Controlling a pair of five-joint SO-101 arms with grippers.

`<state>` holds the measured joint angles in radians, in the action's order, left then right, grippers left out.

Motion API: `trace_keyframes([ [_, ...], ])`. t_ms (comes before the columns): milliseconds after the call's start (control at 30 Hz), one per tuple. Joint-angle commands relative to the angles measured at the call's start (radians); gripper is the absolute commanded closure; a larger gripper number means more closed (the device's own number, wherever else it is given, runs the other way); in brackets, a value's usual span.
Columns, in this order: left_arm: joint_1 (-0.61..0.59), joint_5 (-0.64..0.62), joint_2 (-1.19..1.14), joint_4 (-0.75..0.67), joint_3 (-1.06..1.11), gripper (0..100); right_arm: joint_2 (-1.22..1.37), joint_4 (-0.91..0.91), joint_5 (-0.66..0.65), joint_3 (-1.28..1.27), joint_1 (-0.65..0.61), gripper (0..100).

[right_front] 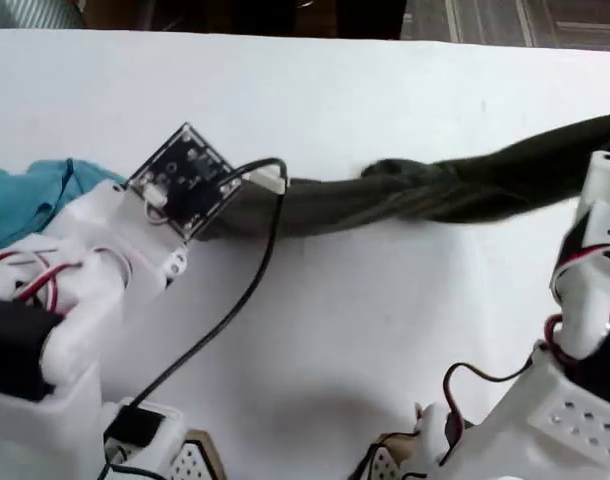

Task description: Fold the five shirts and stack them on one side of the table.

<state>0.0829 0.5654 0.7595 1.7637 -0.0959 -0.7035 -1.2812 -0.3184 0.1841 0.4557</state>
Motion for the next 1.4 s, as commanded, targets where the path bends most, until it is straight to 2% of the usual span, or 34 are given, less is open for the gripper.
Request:
trace_keyframes([
  [0,-0.005,-0.011,0.025,-0.002,-0.038,97,-0.01,-0.054,0.003,0.1,0.015,97.8],
  [300,-0.008,-0.017,0.183,-0.011,-0.111,97,-0.01,-0.22,0.026,0.388,0.005,97.8],
  [567,-0.166,-0.172,0.204,-0.052,-0.292,97,-0.008,-0.323,0.072,0.479,-0.237,97.8],
  [667,-0.209,-0.186,0.204,-0.066,-0.295,97,-0.002,-0.326,0.072,0.477,-0.289,97.8],
  [1100,-0.222,-0.184,0.213,-0.057,-0.226,97,-0.077,-0.326,0.064,0.503,-0.292,97.8],
  [1367,-0.218,-0.187,0.212,-0.011,-0.397,97,-0.209,-0.326,0.064,0.503,-0.292,97.9],
])
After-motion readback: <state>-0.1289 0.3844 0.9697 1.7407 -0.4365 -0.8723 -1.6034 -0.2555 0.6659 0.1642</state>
